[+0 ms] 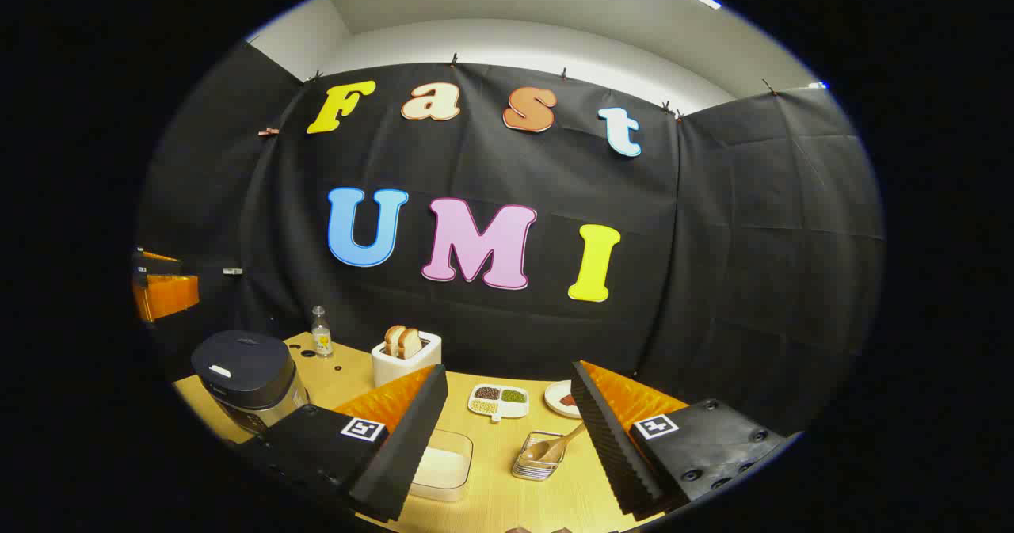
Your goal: Close the left gripper, press the button to open the rice cooker; take a wooden spoon from the chopstick holder with the right hand, scoop a spoonful of rice and pour it into the rice cooker, then put the wooden spoon back into the chopstick holder.
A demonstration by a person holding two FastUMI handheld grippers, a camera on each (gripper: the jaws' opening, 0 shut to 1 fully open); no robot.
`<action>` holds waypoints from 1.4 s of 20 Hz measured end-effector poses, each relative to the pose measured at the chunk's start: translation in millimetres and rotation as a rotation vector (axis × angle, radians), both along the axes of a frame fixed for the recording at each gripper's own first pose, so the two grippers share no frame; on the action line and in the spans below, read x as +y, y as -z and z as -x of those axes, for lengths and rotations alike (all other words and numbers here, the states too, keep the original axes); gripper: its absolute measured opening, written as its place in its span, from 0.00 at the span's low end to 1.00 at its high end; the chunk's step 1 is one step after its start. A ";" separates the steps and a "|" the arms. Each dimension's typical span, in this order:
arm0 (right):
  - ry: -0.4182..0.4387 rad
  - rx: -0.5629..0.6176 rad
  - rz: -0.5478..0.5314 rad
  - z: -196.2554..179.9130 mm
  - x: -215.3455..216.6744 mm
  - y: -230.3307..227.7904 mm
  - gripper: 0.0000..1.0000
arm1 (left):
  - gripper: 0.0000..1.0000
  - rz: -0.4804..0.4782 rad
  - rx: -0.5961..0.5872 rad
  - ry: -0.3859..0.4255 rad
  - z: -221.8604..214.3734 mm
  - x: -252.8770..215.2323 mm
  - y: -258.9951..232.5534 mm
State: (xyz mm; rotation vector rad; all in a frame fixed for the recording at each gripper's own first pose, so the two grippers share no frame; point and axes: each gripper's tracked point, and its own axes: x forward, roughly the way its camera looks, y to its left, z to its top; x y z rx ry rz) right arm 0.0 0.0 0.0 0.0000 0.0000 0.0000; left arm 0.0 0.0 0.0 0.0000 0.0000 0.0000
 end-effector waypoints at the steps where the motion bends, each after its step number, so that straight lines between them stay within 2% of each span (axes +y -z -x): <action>1: -0.005 0.004 -0.010 -0.1 2.7 -0.4 0.98 | 0.94 -0.006 -0.007 0.003 -2.3 -2.8 -3.8; 9: 0.059 -0.032 -0.033 -5.8 -16.5 -9.8 0.98 | 0.94 0.054 0.001 0.045 -15.2 -30.9 0.8; 12: 0.087 -0.022 -0.061 -7.3 -29.5 -6.6 0.98 | 0.94 0.084 0.016 0.033 -21.4 -26.7 6.8; 18: 0.123 -0.006 -0.062 -4.6 -45.3 1.4 0.98 | 0.94 0.073 0.022 -0.006 -30.3 -9.8 6.6; 24: 0.086 0.016 -0.066 0.1 -32.8 8.9 0.98 | 0.94 0.117 0.047 -0.014 -35.1 -8.3 15.4; 28: 0.065 0.011 -0.060 -1.2 -26.6 8.0 0.98 | 0.94 0.114 0.057 -0.039 -37.6 2.7 18.8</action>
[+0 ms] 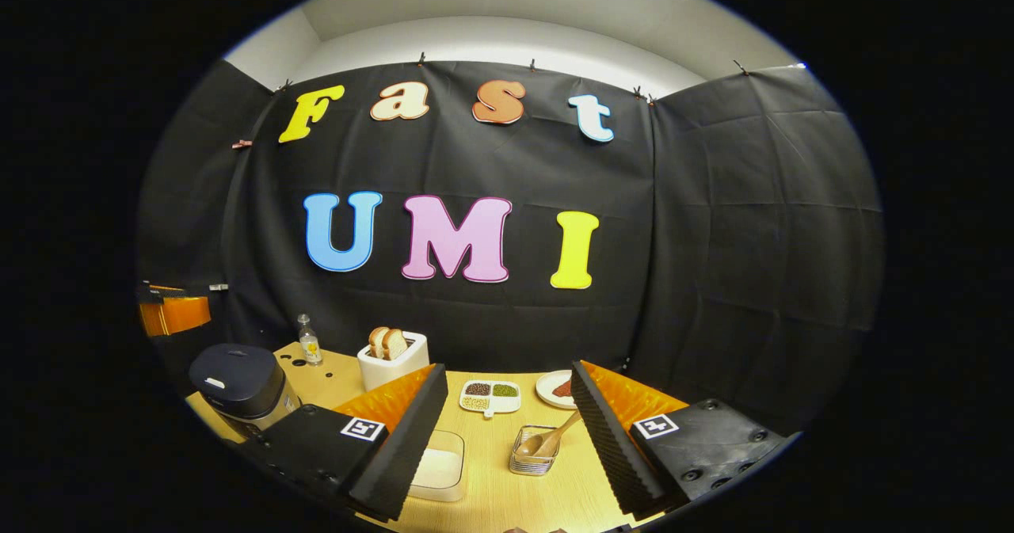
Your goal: Close the left gripper, press the button to open the rice cooker; take a wooden spoon from the chopstick holder with the right hand, scoop a spoonful of rice and pour it into the rice cooker, then put the wooden spoon back into the chopstick holder.
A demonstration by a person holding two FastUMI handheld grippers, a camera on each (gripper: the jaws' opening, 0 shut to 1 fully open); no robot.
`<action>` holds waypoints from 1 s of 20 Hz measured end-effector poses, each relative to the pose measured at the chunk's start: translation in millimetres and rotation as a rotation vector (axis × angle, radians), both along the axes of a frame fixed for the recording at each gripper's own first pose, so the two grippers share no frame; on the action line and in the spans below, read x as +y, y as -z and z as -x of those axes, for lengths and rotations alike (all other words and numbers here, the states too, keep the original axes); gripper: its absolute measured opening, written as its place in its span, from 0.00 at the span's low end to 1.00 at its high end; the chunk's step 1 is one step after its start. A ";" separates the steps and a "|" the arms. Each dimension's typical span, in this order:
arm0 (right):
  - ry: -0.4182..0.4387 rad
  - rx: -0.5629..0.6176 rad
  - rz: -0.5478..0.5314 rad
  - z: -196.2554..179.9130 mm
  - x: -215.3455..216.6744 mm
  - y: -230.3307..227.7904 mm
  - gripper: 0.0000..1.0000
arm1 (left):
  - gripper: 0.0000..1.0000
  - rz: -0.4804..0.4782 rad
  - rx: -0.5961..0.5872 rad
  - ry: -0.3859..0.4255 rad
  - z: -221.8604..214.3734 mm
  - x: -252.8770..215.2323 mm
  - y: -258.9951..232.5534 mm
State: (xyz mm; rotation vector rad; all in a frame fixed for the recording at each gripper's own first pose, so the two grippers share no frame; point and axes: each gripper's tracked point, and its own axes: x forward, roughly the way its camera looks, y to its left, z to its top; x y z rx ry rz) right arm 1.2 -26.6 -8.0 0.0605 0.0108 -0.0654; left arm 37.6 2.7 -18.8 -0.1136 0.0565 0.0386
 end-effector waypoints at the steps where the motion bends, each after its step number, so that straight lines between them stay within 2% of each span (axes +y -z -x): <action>1: -0.004 0.002 -0.003 0.2 1.1 0.0 0.98 | 0.94 0.004 0.005 -0.005 0.0 3.2 1.4; 10: -0.004 0.047 -0.010 8.6 -1.6 15.3 0.98 | 0.94 0.023 0.100 -0.048 -2.6 50.7 29.2; 12: -0.002 0.060 -0.011 10.6 -2.3 19.5 0.98 | 0.90 0.041 0.132 -0.067 -6.1 66.8 39.4; 15: 0.002 0.073 -0.013 13.6 -3.4 23.4 0.98 | 0.70 0.081 0.202 -0.071 -8.6 84.8 62.5; 17: 0.007 0.081 -0.011 17.1 -5.1 25.7 0.98 | 0.50 0.097 0.251 -0.060 -9.7 94.1 80.5; 18: 0.011 0.085 -0.010 18.4 -6.6 26.0 0.98 | 0.53 0.099 0.283 -0.047 -8.8 95.3 93.4; 19: 0.016 0.088 -0.007 20.2 -8.2 26.5 0.98 | 0.39 0.098 0.317 -0.044 -9.3 99.8 105.9; 20: 0.019 0.091 -0.003 22.8 -9.0 27.9 0.98 | 0.35 0.099 0.348 -0.037 -9.7 103.8 119.3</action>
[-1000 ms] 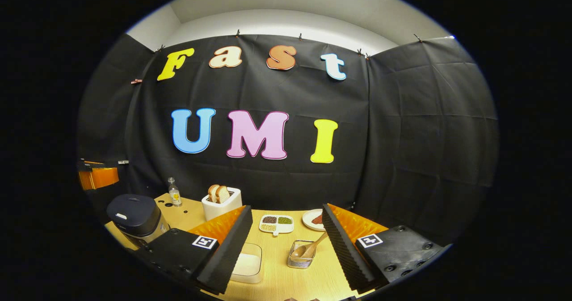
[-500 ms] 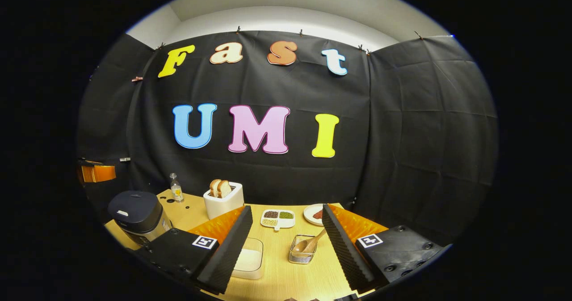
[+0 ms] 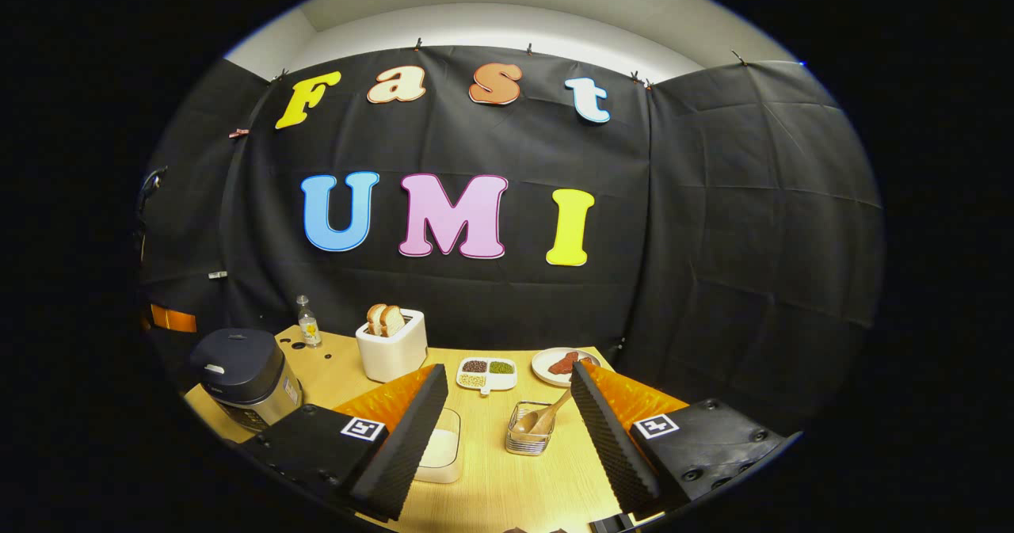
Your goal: Close the left gripper, press the button to open the rice cooker; take a wooden spoon from the chopstick holder with the right hand, scoop a spoonful of rice and pour it into the rice cooker, then put the wooden spoon back into the chopstick holder.
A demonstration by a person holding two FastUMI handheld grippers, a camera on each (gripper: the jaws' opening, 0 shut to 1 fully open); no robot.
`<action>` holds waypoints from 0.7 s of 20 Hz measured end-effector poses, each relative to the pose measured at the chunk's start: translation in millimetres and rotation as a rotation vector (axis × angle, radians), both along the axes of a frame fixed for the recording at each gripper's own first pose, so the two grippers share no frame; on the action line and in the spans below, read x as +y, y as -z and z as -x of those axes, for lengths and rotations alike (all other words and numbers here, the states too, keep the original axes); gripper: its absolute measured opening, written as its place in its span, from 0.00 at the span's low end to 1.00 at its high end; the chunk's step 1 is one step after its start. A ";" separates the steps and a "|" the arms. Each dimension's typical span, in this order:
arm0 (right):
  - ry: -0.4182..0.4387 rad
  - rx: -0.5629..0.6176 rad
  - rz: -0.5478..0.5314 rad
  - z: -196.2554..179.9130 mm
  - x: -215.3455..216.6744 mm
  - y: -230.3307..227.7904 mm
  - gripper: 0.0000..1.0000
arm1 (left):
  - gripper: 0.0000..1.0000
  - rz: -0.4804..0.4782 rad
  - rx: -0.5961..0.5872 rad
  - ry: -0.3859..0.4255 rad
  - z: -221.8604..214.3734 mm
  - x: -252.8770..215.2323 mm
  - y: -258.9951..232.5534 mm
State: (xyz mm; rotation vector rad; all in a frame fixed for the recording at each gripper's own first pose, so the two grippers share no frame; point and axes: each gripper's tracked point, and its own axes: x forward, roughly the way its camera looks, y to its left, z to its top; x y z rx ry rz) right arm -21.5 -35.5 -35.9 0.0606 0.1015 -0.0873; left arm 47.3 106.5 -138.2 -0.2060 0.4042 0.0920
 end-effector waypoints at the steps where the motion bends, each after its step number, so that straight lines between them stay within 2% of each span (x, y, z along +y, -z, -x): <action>1: 0.004 0.004 0.004 2.3 -0.7 0.4 0.98 | 0.28 -0.003 0.029 0.003 -0.2 3.1 10.6; 5: 0.021 0.022 0.020 13.1 -3.8 4.5 0.98 | 0.08 0.004 0.110 0.082 0.5 -2.2 47.6; 13: 0.089 0.058 0.034 45.4 -3.9 11.0 0.98 | 0.06 0.045 0.117 0.105 -15.9 7.2 68.8; 14: 0.095 0.062 0.035 49.4 -2.2 11.5 0.96 | 0.06 0.057 0.128 0.116 -16.2 7.3 74.2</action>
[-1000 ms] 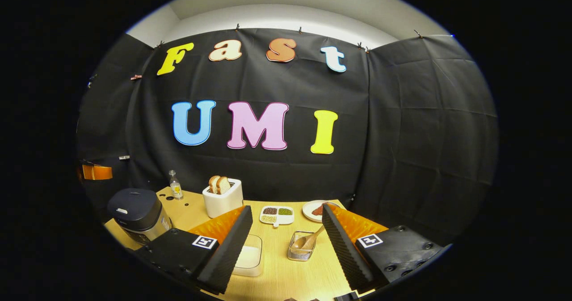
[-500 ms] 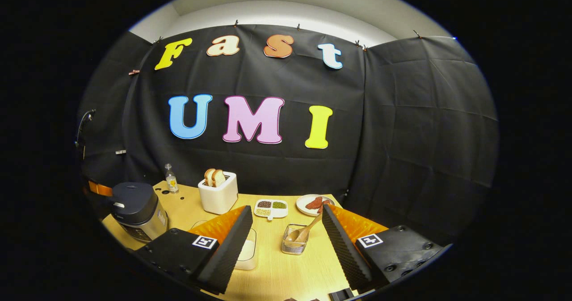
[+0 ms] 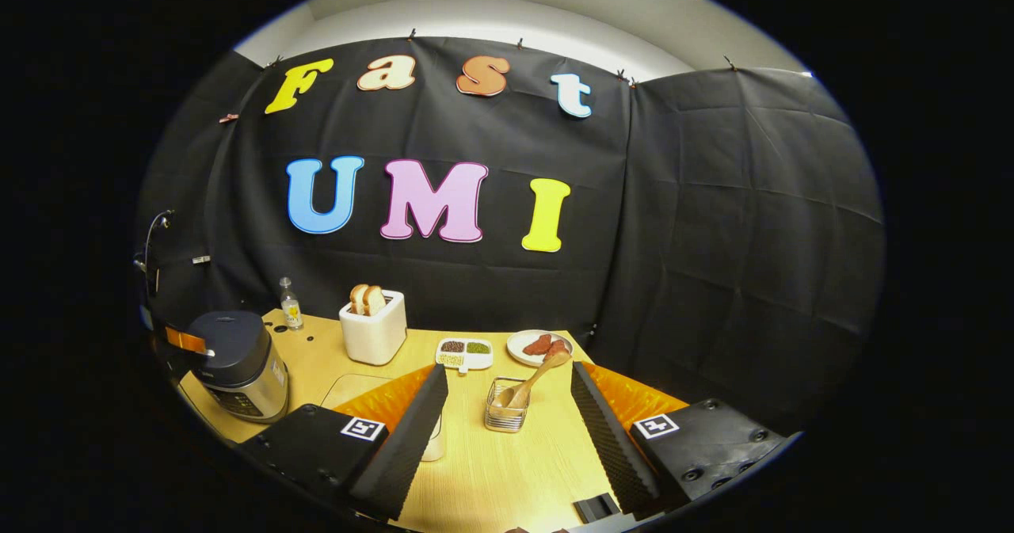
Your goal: Close the left gripper, press the button to open the rice cooker; take a wooden spoon from the chopstick holder with the right hand, scoop a spoonful of rice and pour it into the rice cooker, then put the wooden spoon back into the chopstick holder.
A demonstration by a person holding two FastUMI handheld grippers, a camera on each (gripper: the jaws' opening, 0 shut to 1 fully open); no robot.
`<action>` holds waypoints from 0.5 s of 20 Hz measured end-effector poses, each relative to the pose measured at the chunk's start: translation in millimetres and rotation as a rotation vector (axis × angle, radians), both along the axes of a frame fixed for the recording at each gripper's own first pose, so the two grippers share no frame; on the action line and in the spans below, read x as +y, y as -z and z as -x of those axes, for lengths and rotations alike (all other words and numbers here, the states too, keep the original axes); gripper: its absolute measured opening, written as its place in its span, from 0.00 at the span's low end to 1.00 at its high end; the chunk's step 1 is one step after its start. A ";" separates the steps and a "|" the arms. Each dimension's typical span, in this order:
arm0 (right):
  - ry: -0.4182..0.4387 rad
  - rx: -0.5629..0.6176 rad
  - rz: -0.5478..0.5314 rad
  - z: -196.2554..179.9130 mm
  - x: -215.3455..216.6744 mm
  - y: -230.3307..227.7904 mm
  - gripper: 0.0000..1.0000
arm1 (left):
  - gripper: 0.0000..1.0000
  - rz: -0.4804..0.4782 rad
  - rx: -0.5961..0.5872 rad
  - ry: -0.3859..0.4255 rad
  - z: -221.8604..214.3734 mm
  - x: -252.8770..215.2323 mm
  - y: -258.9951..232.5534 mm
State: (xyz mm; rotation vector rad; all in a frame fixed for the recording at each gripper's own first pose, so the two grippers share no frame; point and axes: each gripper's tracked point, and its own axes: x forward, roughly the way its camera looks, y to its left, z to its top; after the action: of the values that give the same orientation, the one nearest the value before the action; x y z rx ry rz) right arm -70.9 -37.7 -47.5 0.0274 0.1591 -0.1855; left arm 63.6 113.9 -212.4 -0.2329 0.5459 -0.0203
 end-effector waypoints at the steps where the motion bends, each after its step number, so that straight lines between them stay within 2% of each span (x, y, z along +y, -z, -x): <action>1: 0.006 0.004 0.000 3.7 3.0 0.9 0.98 | 0.06 0.013 0.006 0.011 1.3 -0.4 1.6; 5: 0.023 0.011 0.008 13.7 15.5 0.6 0.98 | 0.07 0.029 -0.021 0.047 2.8 0.4 4.9; 10: -0.010 0.005 0.007 10.7 32.8 -2.7 0.98 | 0.06 0.085 -0.036 0.009 1.4 0.6 5.1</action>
State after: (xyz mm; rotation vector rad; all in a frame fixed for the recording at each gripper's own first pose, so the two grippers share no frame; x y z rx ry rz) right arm -81.6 -4.9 -44.7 0.0191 0.1637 -0.1762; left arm 62.2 114.5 -217.4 -0.3122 0.5104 -0.0563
